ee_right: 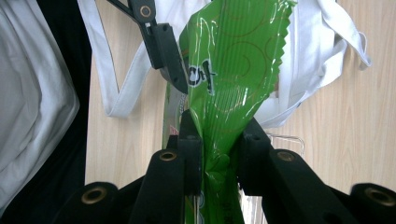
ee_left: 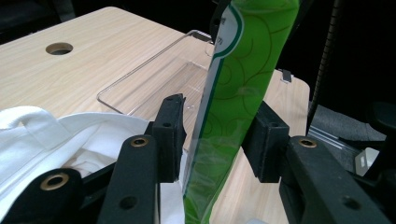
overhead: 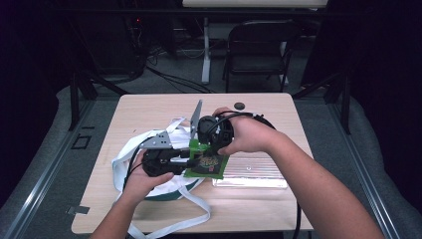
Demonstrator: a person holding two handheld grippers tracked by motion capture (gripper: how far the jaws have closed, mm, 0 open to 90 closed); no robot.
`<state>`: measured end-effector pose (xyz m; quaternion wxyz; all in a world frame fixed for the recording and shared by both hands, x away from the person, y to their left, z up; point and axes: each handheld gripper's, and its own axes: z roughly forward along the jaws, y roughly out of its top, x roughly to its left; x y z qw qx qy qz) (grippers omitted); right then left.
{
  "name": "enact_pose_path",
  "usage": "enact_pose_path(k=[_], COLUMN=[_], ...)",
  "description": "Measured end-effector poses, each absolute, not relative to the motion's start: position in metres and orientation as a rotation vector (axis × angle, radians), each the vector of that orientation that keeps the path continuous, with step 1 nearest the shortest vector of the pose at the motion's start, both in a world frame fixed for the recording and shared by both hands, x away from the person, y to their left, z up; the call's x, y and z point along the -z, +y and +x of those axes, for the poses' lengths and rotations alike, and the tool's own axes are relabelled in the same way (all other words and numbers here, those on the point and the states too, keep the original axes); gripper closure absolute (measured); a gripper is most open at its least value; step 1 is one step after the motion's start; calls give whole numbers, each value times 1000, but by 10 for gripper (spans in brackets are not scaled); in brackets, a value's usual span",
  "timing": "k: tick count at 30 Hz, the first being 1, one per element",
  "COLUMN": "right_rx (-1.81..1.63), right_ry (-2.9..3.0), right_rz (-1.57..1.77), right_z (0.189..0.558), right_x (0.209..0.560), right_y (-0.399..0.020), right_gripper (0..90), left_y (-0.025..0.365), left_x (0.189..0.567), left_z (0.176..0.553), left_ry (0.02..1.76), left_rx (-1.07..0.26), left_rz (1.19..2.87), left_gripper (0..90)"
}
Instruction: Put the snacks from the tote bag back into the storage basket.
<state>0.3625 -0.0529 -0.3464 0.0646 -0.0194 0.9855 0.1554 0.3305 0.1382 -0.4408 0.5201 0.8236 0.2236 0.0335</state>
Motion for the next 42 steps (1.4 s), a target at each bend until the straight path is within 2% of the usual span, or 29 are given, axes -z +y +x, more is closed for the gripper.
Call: enact_pose_path(k=[22, 42], right_rx=[-441, -404], right_ry=[2956, 2924], right_rz=[-31, 27], right_z=[366, 371], right_x=[344, 340], right_y=[-64, -85], right_gripper=[748, 747], left_y=[141, 144], left_x=[442, 443], left_z=[333, 335], left_ry=[553, 572], left_rx=[-96, -105], left_rz=[1965, 1957], left_gripper=[531, 525])
